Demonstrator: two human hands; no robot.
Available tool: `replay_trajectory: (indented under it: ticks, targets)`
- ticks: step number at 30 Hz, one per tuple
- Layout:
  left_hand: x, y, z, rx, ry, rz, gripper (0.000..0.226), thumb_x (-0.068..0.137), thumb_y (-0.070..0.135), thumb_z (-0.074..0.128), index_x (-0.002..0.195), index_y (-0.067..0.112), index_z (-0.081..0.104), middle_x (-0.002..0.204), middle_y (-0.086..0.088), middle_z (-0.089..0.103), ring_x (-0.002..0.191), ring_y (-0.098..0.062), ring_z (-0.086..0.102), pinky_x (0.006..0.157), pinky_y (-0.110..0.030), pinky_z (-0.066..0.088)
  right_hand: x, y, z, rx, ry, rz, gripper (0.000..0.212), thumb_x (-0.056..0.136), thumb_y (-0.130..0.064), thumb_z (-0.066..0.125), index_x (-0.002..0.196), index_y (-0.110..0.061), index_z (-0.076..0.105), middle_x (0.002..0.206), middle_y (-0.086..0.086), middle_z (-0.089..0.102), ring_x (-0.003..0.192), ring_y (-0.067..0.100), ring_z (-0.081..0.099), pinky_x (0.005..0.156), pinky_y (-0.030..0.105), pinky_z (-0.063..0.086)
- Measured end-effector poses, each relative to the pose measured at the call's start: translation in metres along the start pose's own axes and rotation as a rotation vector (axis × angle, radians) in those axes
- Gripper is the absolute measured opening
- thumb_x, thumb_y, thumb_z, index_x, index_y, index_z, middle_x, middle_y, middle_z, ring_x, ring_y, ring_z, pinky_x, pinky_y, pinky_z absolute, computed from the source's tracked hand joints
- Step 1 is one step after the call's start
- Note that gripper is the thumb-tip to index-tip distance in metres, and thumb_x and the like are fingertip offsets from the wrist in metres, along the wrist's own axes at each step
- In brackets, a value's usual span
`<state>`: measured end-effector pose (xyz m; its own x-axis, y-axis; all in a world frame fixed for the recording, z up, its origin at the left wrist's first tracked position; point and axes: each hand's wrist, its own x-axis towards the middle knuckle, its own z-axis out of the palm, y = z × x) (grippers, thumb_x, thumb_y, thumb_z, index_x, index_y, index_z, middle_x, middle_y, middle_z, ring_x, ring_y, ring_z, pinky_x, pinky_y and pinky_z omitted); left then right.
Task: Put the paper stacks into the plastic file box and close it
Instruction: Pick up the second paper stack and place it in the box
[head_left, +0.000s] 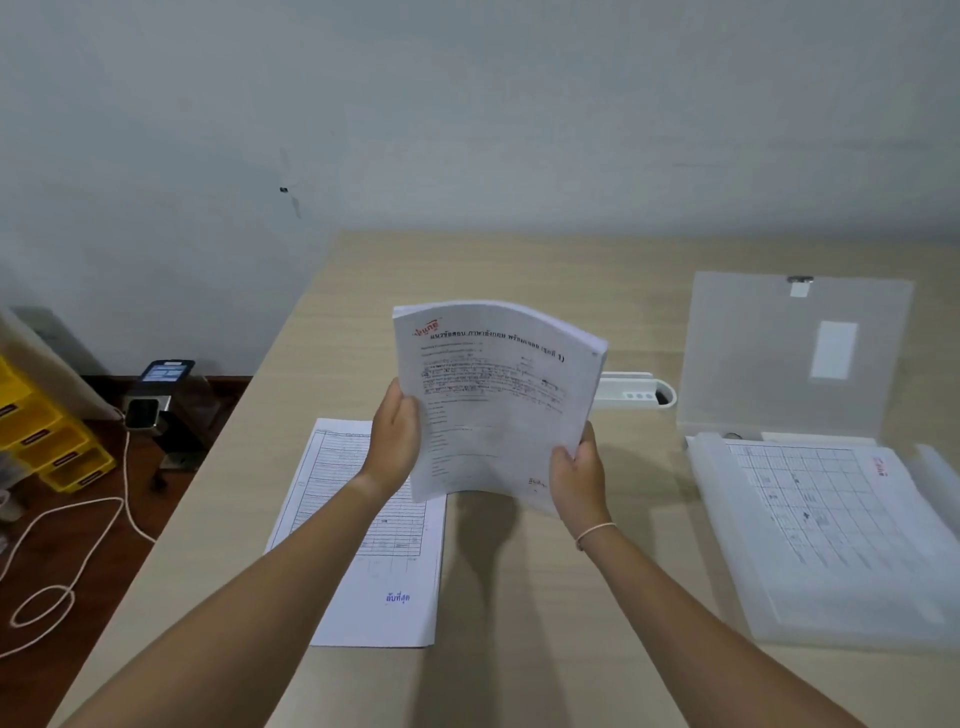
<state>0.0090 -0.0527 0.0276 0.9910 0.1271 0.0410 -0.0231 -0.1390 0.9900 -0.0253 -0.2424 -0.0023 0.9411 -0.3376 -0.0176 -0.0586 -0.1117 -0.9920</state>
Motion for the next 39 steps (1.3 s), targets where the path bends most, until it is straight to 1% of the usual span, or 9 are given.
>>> replay_trajectory:
  ticks: [5, 10, 12, 14, 16, 20, 28, 35, 39]
  targets:
    - [0.007, 0.011, 0.000, 0.029, -0.005, 0.005, 0.035, 0.090, 0.005, 0.035, 0.122, 0.014, 0.046, 0.102, 0.012, 0.057, 0.104, -0.019, 0.058, 0.070, -0.020, 0.048, 0.019, -0.018, -0.012, -0.229, 0.031, -0.039, 0.040, 0.084, 0.004, 0.034, 0.117, -0.009, 0.053, 0.102, 0.015, 0.063, 0.088, 0.033, 0.059, 0.075, 0.040, 0.052]
    - [0.028, 0.056, -0.031, 0.335, 0.157, 0.328, 0.090, 0.076, 0.020, 0.065, 0.147, 0.036, 0.013, 0.155, 0.001, 0.021, 0.142, -0.018, 0.023, 0.113, -0.035, 0.023, 0.050, -0.076, -0.039, -0.708, -0.125, -0.363, 0.027, 0.081, 0.006, 0.035, 0.095, -0.011, 0.052, 0.077, 0.016, 0.057, 0.068, 0.031, 0.048, 0.056, 0.033, 0.031]
    - [0.033, 0.070, -0.036, 0.395, -0.128, 0.310, 0.080, 0.077, 0.027, 0.067, 0.137, 0.055, 0.022, 0.144, 0.009, 0.039, 0.132, -0.006, 0.038, 0.103, -0.032, 0.036, 0.056, -0.094, -0.038, -0.901, -0.171, -0.468, 0.027, 0.080, 0.005, 0.039, 0.097, -0.010, 0.054, 0.083, 0.015, 0.062, 0.070, 0.031, 0.049, 0.057, 0.031, 0.029]
    - [0.030, 0.073, -0.031, 0.337, -0.364, 0.152, 0.044, 0.084, 0.020, 0.063, 0.118, 0.046, 0.052, 0.116, 0.014, 0.060, 0.108, -0.011, 0.060, 0.083, -0.034, 0.054, 0.054, -0.103, -0.033, -1.025, -0.226, -0.547, 0.029, 0.079, 0.003, 0.041, 0.101, -0.012, 0.054, 0.088, 0.014, 0.064, 0.077, 0.033, 0.057, 0.058, 0.031, 0.031]
    - [0.026, 0.062, -0.022, 0.303, -0.360, 0.011, 0.010, 0.089, 0.016, 0.059, 0.091, 0.021, 0.066, 0.097, -0.003, 0.069, 0.091, -0.029, 0.066, 0.081, -0.045, 0.055, 0.050, -0.103, -0.029, -1.071, -0.292, -0.591, 0.023, 0.080, 0.000, 0.042, 0.095, -0.015, 0.051, 0.087, 0.015, 0.065, 0.079, 0.035, 0.059, 0.058, 0.031, 0.031]
    - [0.012, 0.030, -0.021, 0.223, -0.230, -0.082, 0.015, 0.092, 0.018, 0.055, 0.084, 0.014, 0.068, 0.095, -0.015, 0.071, 0.087, -0.034, 0.068, 0.077, -0.043, 0.055, 0.056, -0.086, -0.050, -1.074, -0.387, -0.413, 0.017, 0.085, -0.020, 0.046, 0.099, -0.015, 0.056, 0.090, 0.011, 0.065, 0.079, 0.033, 0.057, 0.058, 0.032, 0.035]
    - [0.008, 0.001, -0.023, 0.020, -0.092, -0.189, 0.010, 0.092, 0.017, 0.056, 0.090, 0.019, 0.065, 0.088, -0.004, 0.071, 0.082, -0.029, 0.068, 0.063, -0.034, 0.055, 0.049, -0.015, -0.112, -0.054, -0.174, 0.200, 0.022, 0.083, -0.001, 0.057, 0.086, -0.023, 0.063, 0.095, 0.003, 0.070, 0.092, 0.021, 0.064, 0.078, 0.030, 0.051]
    - [0.010, 0.017, 0.003, -0.044, -0.062, -0.104, 0.013, 0.092, 0.018, 0.055, 0.086, 0.024, 0.065, 0.086, 0.002, 0.070, 0.073, -0.012, 0.067, 0.061, -0.025, 0.052, 0.050, -0.028, -0.106, 0.084, 0.037, 0.069, 0.026, 0.087, -0.002, 0.053, 0.079, -0.025, 0.060, 0.082, -0.013, 0.066, 0.067, -0.002, 0.066, 0.050, 0.010, 0.049]
    - [-0.007, -0.014, 0.014, 0.068, -0.108, -0.214, 0.013, 0.093, 0.016, 0.054, 0.101, 0.012, 0.064, 0.100, -0.012, 0.069, 0.087, -0.026, 0.066, 0.074, -0.037, 0.056, 0.027, 0.010, -0.109, -0.013, 0.035, 0.192, 0.019, 0.089, -0.003, 0.049, 0.092, -0.017, 0.060, 0.095, 0.000, 0.066, 0.081, 0.013, 0.061, 0.057, 0.021, 0.049]
